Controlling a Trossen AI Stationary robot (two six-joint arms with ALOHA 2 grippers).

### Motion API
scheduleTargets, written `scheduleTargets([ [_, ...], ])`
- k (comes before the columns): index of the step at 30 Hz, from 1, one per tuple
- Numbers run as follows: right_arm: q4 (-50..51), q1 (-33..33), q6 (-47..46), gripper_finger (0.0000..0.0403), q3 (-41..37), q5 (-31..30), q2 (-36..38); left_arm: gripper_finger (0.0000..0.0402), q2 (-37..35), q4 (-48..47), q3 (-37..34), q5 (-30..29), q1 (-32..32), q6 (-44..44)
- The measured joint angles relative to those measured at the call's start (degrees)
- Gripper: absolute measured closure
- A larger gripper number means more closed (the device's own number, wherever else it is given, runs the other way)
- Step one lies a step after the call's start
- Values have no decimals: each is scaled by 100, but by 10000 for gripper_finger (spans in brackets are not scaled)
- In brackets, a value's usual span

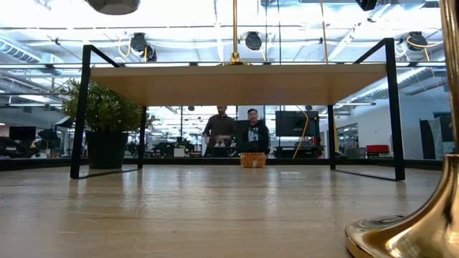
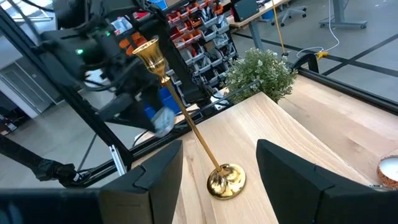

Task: Pick & Place candle stick holders
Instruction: Put the bottom scented candle on the shelf

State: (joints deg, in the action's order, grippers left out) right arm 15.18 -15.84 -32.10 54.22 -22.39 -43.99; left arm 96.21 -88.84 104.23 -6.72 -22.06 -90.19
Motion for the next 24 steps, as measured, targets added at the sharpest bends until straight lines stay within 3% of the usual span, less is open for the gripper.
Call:
scheduleTargets([
  [12, 2, 1, -61, 203, 0, 13, 0, 123, -156, -131, 294, -245, 1409, 1759],
  [24, -21, 10, -18, 203, 0, -338, 0, 123, -434, -51, 301, -198, 3465, 3987],
])
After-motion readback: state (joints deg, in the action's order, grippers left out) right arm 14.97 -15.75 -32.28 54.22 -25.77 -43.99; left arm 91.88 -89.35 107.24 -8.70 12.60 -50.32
